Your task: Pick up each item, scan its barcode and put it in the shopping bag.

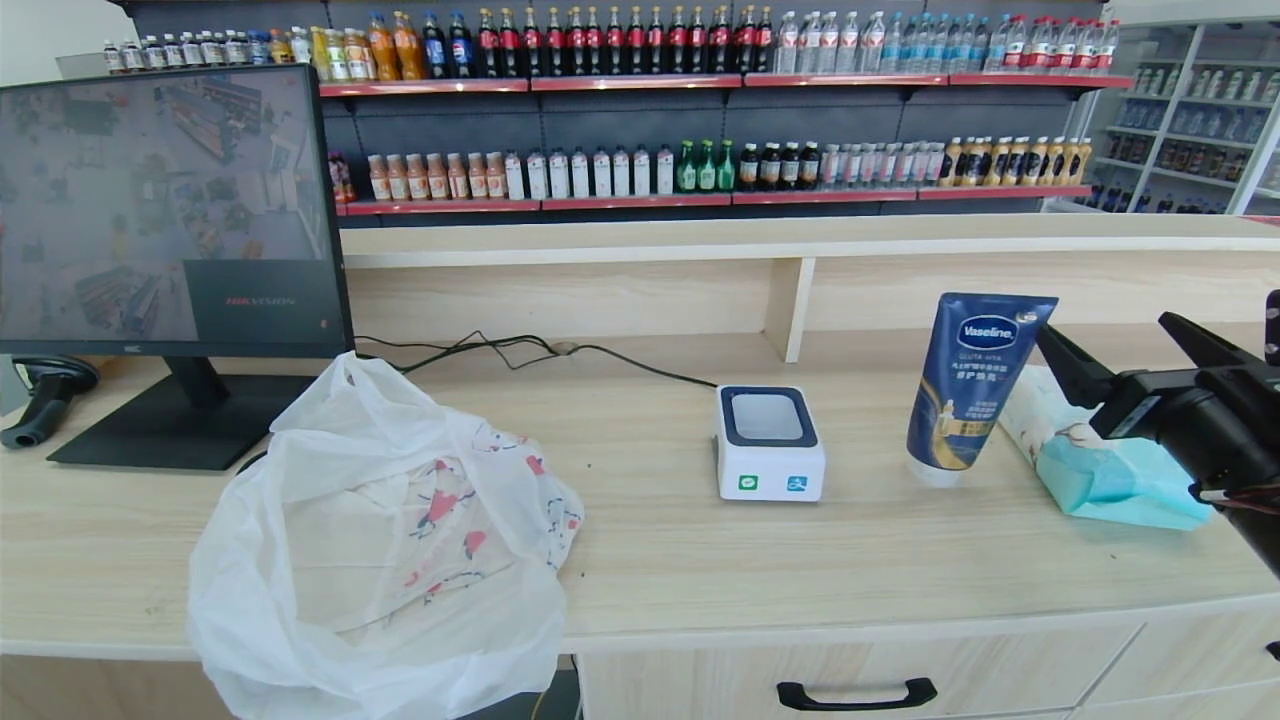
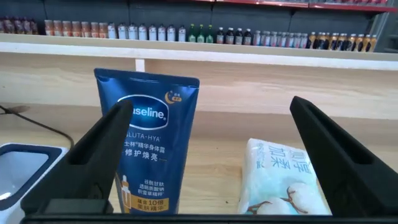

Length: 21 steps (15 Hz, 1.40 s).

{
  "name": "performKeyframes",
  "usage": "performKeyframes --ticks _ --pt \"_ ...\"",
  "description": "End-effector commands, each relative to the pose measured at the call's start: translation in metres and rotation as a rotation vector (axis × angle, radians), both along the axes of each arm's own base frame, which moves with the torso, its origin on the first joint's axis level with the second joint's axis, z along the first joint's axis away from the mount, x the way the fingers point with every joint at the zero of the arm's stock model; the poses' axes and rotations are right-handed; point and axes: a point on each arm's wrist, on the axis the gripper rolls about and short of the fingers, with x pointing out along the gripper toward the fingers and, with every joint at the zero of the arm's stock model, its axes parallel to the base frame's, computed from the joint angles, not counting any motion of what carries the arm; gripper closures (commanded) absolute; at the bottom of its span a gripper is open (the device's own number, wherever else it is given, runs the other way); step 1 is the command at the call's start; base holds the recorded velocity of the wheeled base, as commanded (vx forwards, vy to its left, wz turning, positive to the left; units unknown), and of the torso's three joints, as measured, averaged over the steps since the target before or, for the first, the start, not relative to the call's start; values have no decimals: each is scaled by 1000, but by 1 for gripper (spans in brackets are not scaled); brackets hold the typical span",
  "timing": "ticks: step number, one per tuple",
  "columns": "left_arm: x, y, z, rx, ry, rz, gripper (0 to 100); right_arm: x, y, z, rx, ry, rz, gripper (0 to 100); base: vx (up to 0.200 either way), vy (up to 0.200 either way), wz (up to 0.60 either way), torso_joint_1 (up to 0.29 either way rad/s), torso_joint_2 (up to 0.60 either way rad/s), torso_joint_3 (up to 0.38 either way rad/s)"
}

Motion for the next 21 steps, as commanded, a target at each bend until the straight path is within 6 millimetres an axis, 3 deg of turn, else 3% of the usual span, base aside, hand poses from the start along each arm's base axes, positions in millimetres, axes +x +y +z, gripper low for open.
performKeyframes --ticks 1,6,10,21 --pt "0 0 0 0 -2 0 0 5 -3 -1 4 4 -13 0 0 0 0 0 0 0" --pt "0 0 0 0 -2 0 0 9 -5 -3 25 12 -15 0 0 0 0 0 0 0" --pt "0 0 0 0 -2 0 0 19 -21 -4 40 8 -72 0 0 0 0 0 0 0" --pt "0 0 0 0 -2 0 0 33 -22 -10 38 26 -74 0 0 0 0 0 0 0"
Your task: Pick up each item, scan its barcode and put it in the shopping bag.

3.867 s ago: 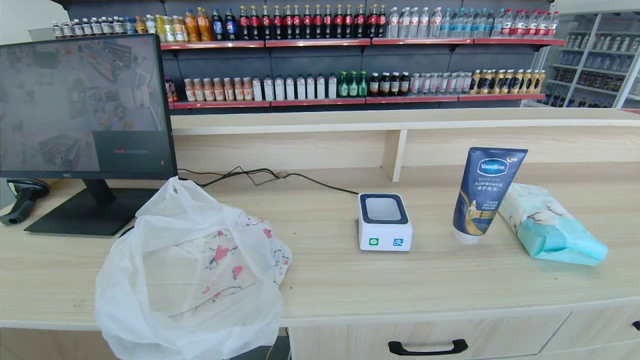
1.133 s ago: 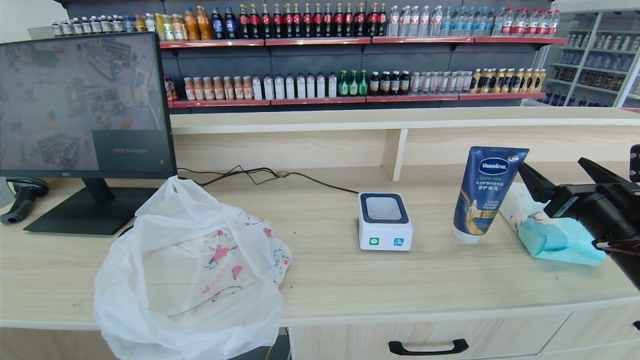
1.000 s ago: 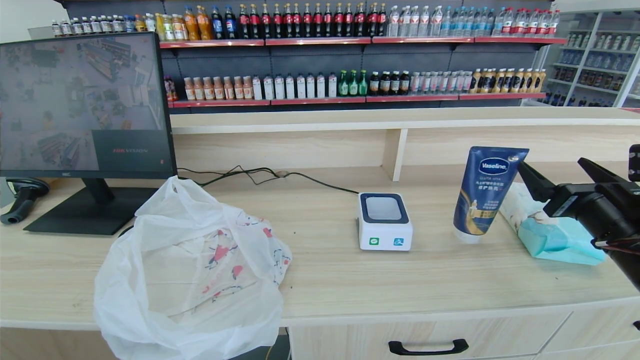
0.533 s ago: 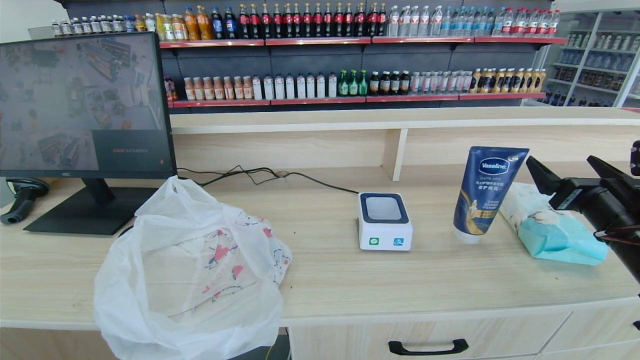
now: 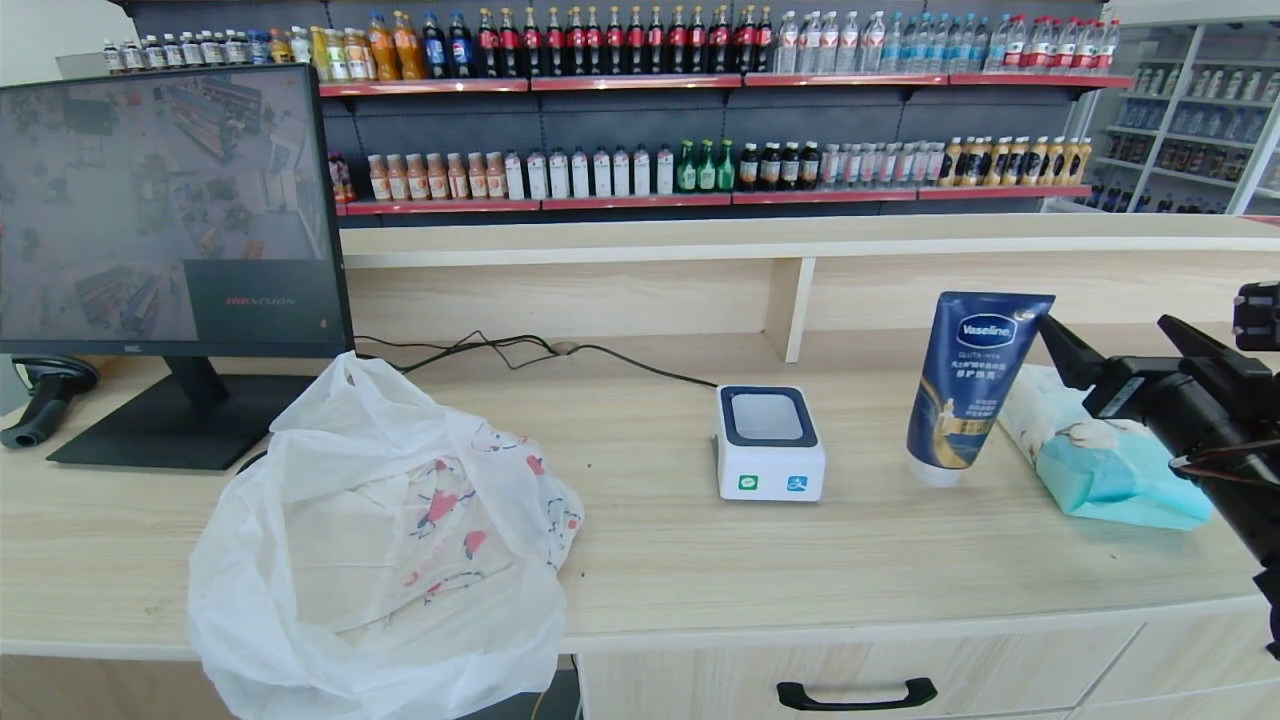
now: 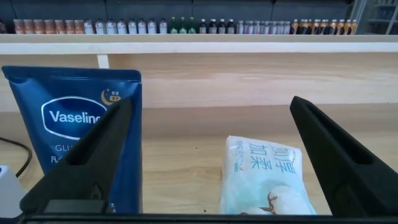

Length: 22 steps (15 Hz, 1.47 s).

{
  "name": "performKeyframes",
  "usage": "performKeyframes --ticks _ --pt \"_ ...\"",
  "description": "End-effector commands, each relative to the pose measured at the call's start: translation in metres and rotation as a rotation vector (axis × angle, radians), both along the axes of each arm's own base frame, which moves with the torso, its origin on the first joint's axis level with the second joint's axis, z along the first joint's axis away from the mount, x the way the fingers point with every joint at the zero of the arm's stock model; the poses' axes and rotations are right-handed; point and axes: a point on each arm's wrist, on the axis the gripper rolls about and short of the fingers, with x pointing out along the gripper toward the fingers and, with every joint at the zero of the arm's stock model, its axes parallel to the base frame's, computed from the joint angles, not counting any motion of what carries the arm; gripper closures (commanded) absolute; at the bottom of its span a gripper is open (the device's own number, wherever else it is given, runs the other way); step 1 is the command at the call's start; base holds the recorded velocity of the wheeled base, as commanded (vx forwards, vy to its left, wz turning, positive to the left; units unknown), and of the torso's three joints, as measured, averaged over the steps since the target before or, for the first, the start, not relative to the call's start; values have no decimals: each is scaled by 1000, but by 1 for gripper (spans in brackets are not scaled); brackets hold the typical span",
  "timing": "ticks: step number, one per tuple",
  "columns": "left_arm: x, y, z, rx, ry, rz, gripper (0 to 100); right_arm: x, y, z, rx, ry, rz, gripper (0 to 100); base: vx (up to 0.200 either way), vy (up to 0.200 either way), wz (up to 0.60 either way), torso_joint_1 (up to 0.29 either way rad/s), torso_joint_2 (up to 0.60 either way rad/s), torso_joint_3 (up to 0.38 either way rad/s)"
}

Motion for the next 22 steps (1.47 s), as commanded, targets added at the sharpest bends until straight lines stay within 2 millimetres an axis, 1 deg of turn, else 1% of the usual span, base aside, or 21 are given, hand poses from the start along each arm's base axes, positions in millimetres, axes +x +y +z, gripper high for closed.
performKeyframes --ticks 1,5,7,22 --pt "0 0 0 0 -2 0 0 1 0 -1 -1 2 0 0 0 0 0 0 0 0" --pt "0 0 0 0 -2 0 0 6 -1 -7 1 22 -2 0 0 0 0 0 0 0" --pt "0 0 0 0 -2 0 0 9 -1 -6 1 17 -2 0 0 0 0 0 0 0" --pt "0 0 0 0 -2 0 0 19 -3 -18 6 57 -4 0 0 0 0 0 0 0"
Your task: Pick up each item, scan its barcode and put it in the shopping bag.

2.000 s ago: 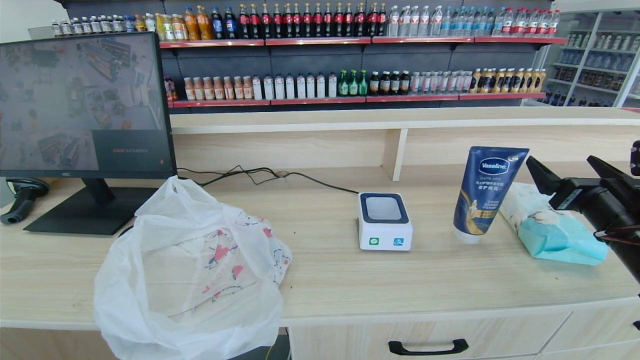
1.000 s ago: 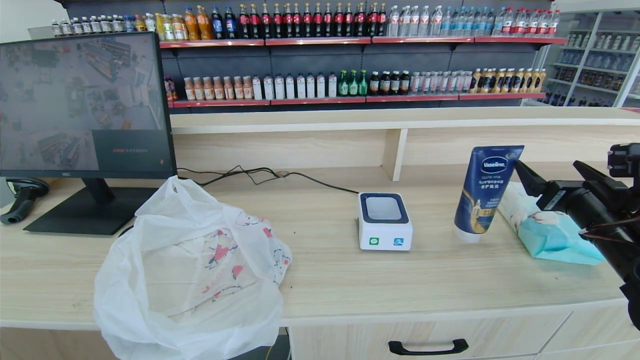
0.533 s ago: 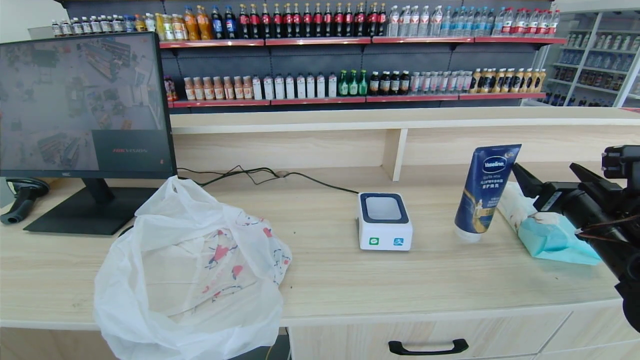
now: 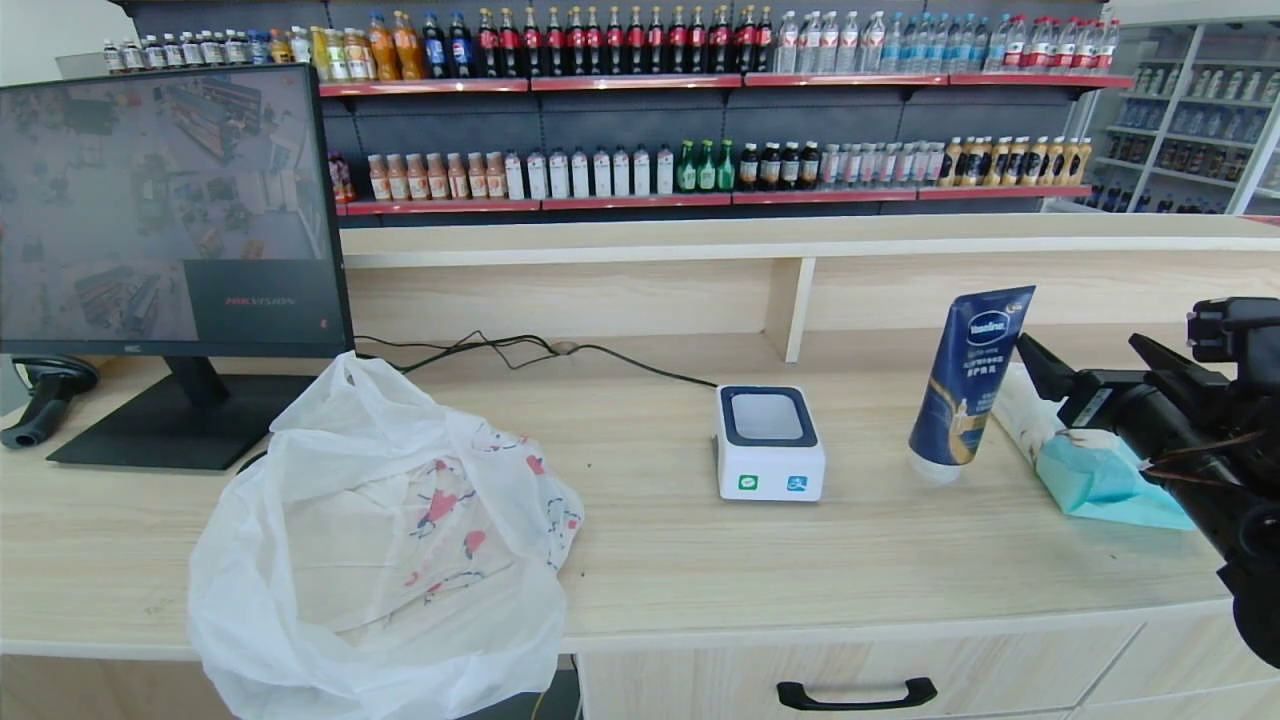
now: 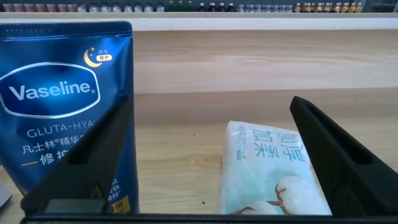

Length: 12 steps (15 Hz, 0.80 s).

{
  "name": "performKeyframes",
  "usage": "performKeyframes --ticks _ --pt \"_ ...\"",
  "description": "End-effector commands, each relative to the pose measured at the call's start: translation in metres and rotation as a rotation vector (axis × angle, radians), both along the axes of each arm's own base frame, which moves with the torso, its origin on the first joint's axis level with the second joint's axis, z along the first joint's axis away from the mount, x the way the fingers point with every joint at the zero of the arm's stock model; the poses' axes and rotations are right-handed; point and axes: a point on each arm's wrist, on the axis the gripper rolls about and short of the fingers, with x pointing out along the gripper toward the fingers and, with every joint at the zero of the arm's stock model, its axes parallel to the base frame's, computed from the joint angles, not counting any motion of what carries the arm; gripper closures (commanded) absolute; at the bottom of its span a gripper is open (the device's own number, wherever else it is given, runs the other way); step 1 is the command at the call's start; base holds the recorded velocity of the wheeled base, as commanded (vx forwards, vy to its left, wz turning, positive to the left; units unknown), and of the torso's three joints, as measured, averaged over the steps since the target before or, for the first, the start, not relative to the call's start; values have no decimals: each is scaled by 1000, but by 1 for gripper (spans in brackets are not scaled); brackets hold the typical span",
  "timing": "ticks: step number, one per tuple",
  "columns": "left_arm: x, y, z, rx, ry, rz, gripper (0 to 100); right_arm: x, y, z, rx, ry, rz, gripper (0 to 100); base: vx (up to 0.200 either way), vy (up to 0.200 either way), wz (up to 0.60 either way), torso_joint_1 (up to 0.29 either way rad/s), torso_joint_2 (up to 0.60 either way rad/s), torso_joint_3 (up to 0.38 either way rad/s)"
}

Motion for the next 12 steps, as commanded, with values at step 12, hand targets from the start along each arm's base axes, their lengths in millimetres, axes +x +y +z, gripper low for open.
performKeyframes --ticks 12 --pt "0 0 0 0 -2 0 0 10 -1 -15 5 49 1 0 0 0 0 0 0 0"
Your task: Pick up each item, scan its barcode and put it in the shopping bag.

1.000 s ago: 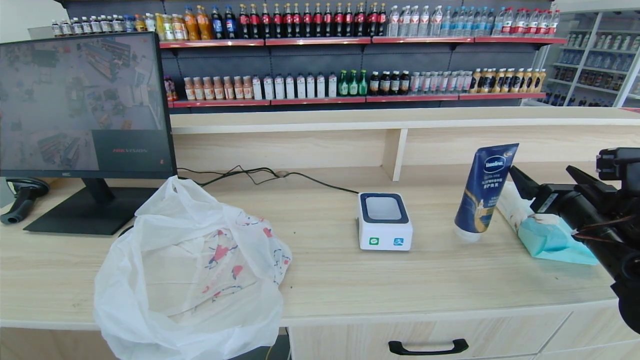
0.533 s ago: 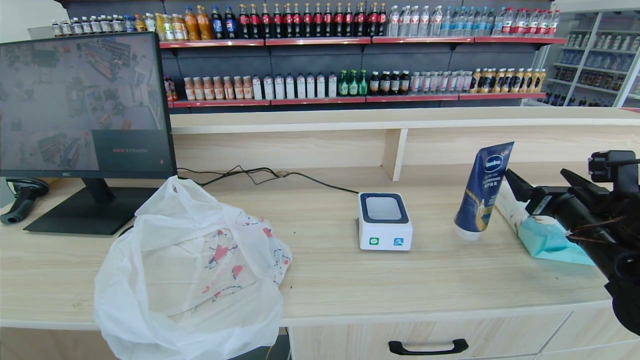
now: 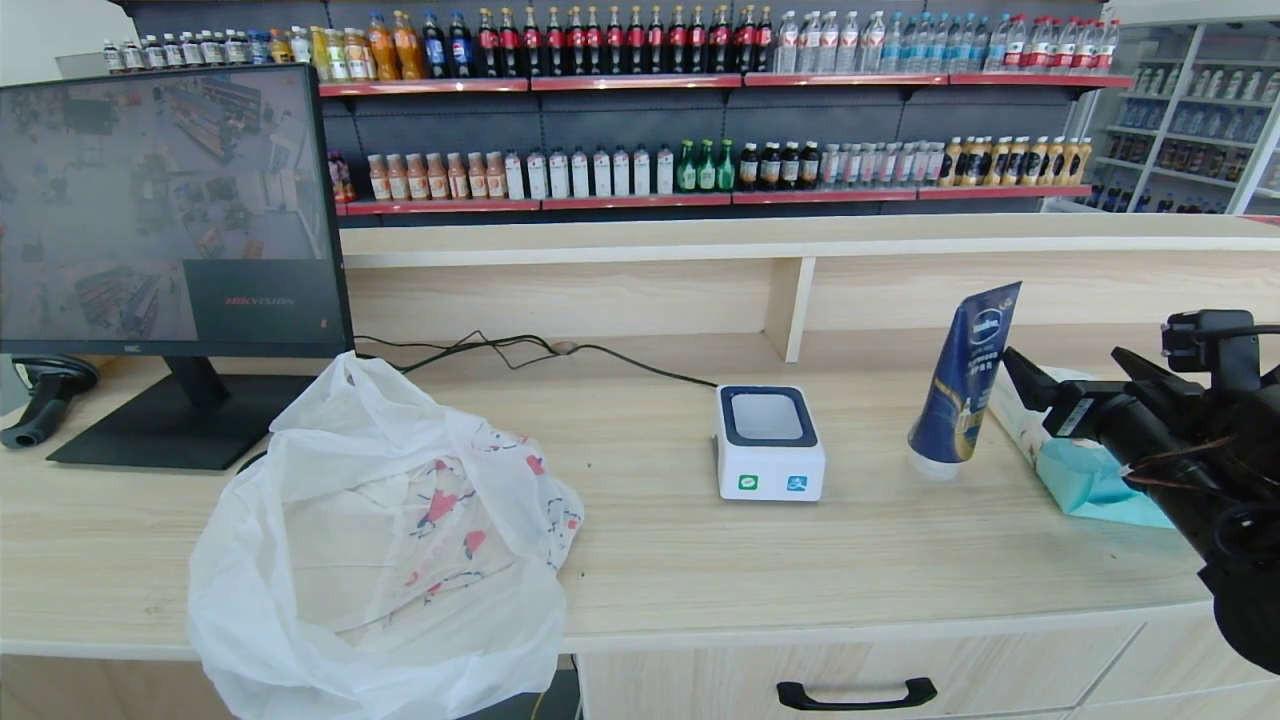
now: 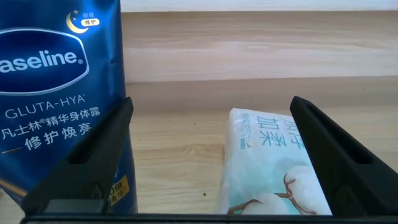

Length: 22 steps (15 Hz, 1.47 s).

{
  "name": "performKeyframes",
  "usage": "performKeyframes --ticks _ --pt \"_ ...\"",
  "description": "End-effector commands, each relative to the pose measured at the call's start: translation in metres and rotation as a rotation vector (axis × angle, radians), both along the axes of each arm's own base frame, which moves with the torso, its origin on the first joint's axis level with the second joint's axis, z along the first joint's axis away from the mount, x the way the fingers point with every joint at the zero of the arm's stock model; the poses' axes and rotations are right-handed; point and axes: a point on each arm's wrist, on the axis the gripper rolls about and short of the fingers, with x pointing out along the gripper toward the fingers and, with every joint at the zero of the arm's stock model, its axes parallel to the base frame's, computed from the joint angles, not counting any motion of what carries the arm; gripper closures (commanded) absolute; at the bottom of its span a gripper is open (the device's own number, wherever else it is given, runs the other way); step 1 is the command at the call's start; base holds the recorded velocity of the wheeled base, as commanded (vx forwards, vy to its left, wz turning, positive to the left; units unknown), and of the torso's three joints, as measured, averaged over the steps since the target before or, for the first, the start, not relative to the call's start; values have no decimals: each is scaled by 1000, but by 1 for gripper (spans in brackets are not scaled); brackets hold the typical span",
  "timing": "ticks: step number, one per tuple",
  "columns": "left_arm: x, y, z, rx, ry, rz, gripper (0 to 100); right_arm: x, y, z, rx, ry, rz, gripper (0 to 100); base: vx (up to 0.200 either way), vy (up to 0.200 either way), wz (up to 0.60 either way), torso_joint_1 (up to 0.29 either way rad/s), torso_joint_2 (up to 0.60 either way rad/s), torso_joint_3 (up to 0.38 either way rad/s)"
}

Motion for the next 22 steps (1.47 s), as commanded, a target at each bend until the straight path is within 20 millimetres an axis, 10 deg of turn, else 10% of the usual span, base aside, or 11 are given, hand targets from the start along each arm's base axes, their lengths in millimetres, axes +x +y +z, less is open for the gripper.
performKeyframes --ticks 1,22 --pt "0 0 0 0 -2 0 0 2 0 -3 0 7 0 0 0 0 0 0 0 0" --pt "0 0 0 0 -2 0 0 -1 -2 19 -11 -77 -5 0 0 0 0 0 0 0"
